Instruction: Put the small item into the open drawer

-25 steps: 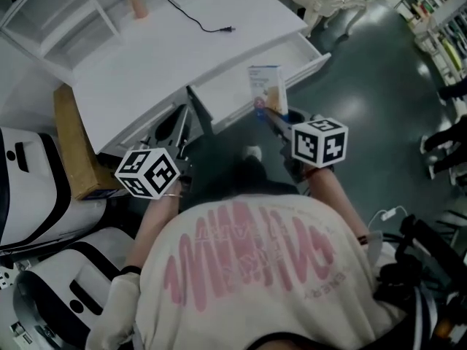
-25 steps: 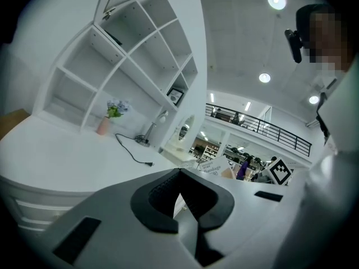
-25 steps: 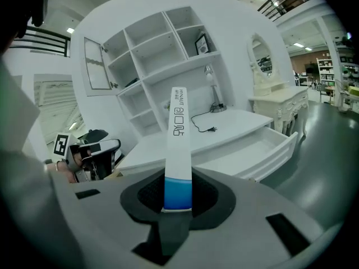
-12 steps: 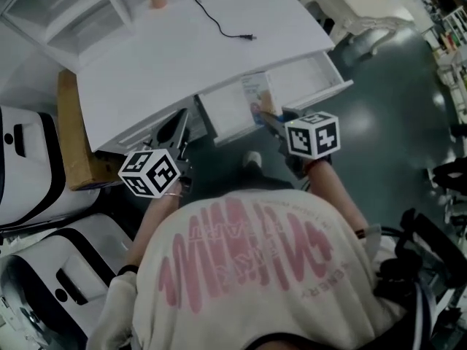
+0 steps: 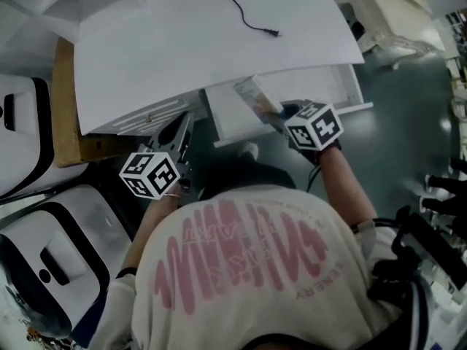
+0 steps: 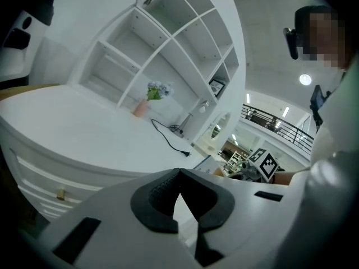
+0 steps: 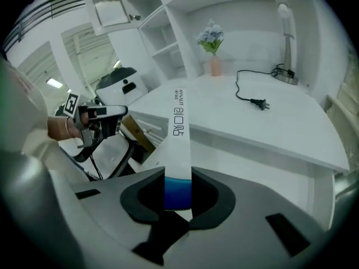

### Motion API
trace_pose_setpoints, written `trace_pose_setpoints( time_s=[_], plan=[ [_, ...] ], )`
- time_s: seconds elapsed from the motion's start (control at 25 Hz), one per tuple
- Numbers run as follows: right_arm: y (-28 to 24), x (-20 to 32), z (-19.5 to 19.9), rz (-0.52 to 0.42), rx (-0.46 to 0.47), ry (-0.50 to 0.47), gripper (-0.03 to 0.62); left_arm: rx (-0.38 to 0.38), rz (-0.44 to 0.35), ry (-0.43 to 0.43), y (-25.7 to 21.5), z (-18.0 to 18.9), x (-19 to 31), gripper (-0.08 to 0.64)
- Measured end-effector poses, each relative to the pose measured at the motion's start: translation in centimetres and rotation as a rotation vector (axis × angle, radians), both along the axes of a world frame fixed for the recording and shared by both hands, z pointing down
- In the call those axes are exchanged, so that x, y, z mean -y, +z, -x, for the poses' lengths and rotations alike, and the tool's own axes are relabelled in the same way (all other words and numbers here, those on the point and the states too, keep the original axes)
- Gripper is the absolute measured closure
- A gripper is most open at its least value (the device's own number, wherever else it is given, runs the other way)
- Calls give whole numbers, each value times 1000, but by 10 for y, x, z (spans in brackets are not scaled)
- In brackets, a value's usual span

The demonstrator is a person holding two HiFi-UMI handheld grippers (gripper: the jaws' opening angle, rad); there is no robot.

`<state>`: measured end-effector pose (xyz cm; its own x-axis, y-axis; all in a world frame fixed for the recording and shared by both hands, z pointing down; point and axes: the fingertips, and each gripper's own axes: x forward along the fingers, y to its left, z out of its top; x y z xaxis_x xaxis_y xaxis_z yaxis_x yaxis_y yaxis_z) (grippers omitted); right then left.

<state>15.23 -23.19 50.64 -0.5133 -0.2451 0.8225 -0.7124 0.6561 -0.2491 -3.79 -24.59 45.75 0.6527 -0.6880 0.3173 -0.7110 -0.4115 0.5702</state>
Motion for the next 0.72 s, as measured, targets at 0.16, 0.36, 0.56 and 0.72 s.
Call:
trace_pose_setpoints(
  time_s=[0.16, 0.36, 0.56, 0.72],
  plan=[
    [25, 2, 1, 45, -87, -166, 506, 12, 39, -16, 19, -1, 1, 531],
    [43, 12, 5, 50, -163, -347, 506, 19, 73, -15, 35, -9, -1, 531],
    [64, 16, 2, 92, -210, -499, 506, 6, 104, -41, 43, -13, -5, 531],
    [81, 15, 2, 114, -259, -608, 506, 13, 121, -63, 48, -6, -14, 531]
  ],
)
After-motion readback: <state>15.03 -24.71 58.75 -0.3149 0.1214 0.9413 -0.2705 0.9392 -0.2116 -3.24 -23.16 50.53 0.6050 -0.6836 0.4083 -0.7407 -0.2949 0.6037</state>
